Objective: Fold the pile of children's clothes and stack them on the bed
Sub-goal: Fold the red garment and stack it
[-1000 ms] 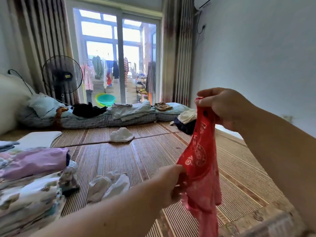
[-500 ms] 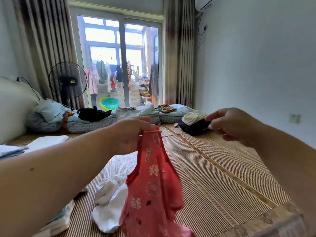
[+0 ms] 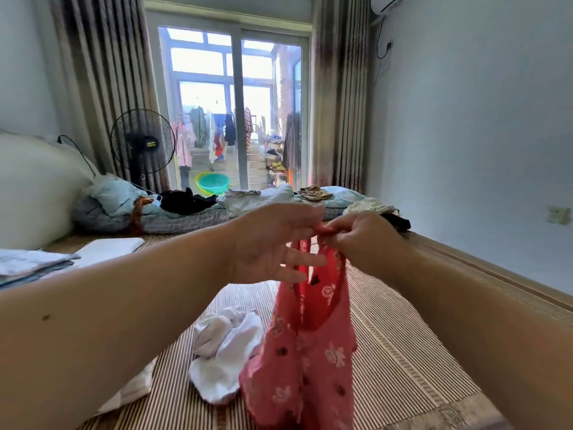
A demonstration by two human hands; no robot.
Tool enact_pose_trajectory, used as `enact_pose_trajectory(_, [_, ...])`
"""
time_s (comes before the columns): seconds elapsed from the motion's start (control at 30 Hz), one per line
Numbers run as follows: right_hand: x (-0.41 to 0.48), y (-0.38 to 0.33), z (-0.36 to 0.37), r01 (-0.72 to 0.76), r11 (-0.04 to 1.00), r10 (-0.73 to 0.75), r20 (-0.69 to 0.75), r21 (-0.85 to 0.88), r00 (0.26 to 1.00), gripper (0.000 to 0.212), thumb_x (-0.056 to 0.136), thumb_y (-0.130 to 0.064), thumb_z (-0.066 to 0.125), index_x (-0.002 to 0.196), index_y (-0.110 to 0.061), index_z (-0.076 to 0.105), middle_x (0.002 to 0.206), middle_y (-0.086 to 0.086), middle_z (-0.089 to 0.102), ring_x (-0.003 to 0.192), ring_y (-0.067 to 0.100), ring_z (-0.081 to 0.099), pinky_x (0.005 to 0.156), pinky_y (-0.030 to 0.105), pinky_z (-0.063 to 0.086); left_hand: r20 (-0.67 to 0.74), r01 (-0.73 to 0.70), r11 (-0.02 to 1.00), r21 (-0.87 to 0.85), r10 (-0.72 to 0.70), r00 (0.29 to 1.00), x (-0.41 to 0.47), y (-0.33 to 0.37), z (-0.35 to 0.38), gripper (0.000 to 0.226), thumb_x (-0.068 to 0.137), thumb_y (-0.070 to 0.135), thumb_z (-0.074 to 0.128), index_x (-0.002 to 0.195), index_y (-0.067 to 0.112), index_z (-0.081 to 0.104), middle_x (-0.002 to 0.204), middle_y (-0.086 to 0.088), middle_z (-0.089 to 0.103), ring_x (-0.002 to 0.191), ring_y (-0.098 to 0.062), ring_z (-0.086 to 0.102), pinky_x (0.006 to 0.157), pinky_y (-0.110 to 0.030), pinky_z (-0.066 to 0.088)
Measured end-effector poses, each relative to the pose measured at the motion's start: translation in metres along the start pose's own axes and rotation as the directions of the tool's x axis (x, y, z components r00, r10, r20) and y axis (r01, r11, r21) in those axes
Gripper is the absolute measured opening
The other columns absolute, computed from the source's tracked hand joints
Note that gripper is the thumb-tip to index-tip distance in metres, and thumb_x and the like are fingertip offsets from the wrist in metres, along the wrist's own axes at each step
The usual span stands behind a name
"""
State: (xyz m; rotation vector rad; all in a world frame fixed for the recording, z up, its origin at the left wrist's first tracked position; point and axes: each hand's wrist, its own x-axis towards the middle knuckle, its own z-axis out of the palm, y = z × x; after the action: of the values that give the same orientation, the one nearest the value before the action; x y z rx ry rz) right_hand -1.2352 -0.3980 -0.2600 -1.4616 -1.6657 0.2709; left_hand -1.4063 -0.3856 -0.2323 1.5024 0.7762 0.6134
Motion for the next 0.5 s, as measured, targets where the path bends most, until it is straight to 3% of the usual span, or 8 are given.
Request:
enact_pose_trajectory(0.1, [0.003, -0.006, -0.024, -0.005, 0.986, 0.005, 0.001, 0.164, 1.000, 0.023, 0.086, -0.009, 0.063, 0.077, -0.024, 0.077, 0.056, -0.005, 0.065, 0.054, 0.013, 0.057, 0.052, 0.024, 0.045, -0.190, 0.001, 0.997, 0.075, 0.014, 0.982, 0.002, -0.010, -0.016, 0.026, 0.086, 0.033, 0.063, 0.108, 0.020, 0.066, 0.080, 0.001, 0.067, 0.067, -0.012, 0.058, 0.056, -0.023, 0.039])
enact_pose_trajectory(0.13, [0.004, -0.009, -0.033, -0.037, 0.967, 0.027, 0.040, 0.251, 0.999, 0.021, 0.088, -0.007, 0.062, 0.080, -0.020, 0.077, 0.058, 0.001, 0.062, 0.055, 0.016, 0.054, 0.052, 0.024, 0.041, -0.248, 0.009, 0.998, 0.063, 0.007, 0.969, 0.004, -0.018, -0.019, 0.020, 0.088, 0.032, 0.064, 0.104, 0.020, 0.066, 0.075, 0.002, 0.065, 0.062, -0.011, 0.055, 0.054, -0.022, 0.037])
enact_pose_trajectory(0.2, [0.005, -0.016, -0.049, -0.118, 0.910, 0.067, 0.141, 0.397, 0.988, 0.016, 0.090, -0.008, 0.061, 0.090, -0.015, 0.076, 0.079, 0.014, 0.069, 0.069, 0.024, 0.061, 0.064, 0.030, 0.046, -0.336, 0.014, 0.993, 0.114, 0.025, 0.942, 0.010, -0.034, -0.022, 0.013, 0.088, 0.031, 0.065, 0.096, 0.020, 0.066, 0.076, 0.003, 0.063, 0.062, -0.010, 0.053, 0.054, -0.021, 0.038])
enact_pose_trajectory(0.27, [0.006, -0.020, -0.063, -0.178, 0.820, 0.091, 0.182, 0.545, 0.979, 0.019, 0.092, -0.006, 0.055, 0.098, -0.010, 0.073, 0.096, 0.019, 0.069, 0.077, 0.028, 0.066, 0.070, 0.035, 0.056, -0.381, 0.000, 0.977, 0.214, 0.083, 0.921, 0.018, -0.054, -0.019, 0.012, 0.089, 0.034, 0.064, 0.090, 0.021, 0.066, 0.087, 0.000, 0.064, 0.070, -0.011, 0.053, 0.056, -0.022, 0.038])
enact_pose_trajectory(0.3, [0.006, -0.022, -0.070, -0.193, 0.760, 0.094, 0.188, 0.621, 0.978, 0.020, 0.089, -0.004, 0.052, 0.098, -0.007, 0.070, 0.098, 0.021, 0.068, 0.073, 0.027, 0.067, 0.065, 0.033, 0.060, -0.389, -0.005, 0.973, 0.232, 0.098, 0.916, 0.022, -0.062, -0.017, 0.015, 0.090, 0.037, 0.062, 0.090, 0.022, 0.065, 0.095, -0.001, 0.064, 0.075, -0.012, 0.054, 0.059, -0.023, 0.039])
enact_pose_trajectory(0.37, [0.005, -0.028, -0.083, -0.219, 0.622, 0.095, 0.205, 0.751, 0.974, 0.022, 0.065, -0.010, 0.060, 0.085, -0.006, 0.069, 0.088, 0.018, 0.068, 0.060, 0.021, 0.064, 0.052, 0.028, 0.056, -0.382, 0.018, 0.977, 0.214, 0.067, 0.922, 0.028, -0.073, -0.007, 0.025, 0.090, 0.048, 0.058, 0.097, 0.024, 0.063, 0.111, -0.003, 0.064, 0.089, -0.016, 0.057, 0.065, -0.026, 0.040])
enact_pose_trajectory(0.43, [0.005, -0.033, -0.093, -0.235, 0.546, 0.118, 0.203, 0.804, 0.972, 0.031, 0.042, -0.021, 0.063, 0.070, -0.007, 0.069, 0.075, 0.011, 0.068, 0.058, 0.019, 0.061, 0.052, 0.024, 0.054, -0.310, 0.090, 0.984, 0.152, -0.039, 0.950, 0.031, -0.081, 0.006, 0.047, 0.087, 0.060, 0.052, 0.118, 0.024, 0.057, 0.129, -0.006, 0.057, 0.113, -0.023, 0.055, 0.081, -0.034, 0.043])
enact_pose_trajectory(0.5, [0.004, -0.039, -0.100, -0.250, 0.577, 0.163, 0.190, 0.778, 0.968, 0.019, 0.057, -0.018, 0.060, 0.073, -0.010, 0.064, 0.067, 0.004, 0.063, 0.049, 0.014, 0.057, 0.048, 0.018, 0.050, -0.168, 0.206, 0.977, 0.057, -0.194, 0.966, 0.034, -0.089, 0.019, 0.078, 0.078, 0.071, 0.047, 0.141, 0.025, 0.041, 0.144, -0.010, 0.043, 0.133, -0.030, 0.041, 0.105, -0.048, 0.032])
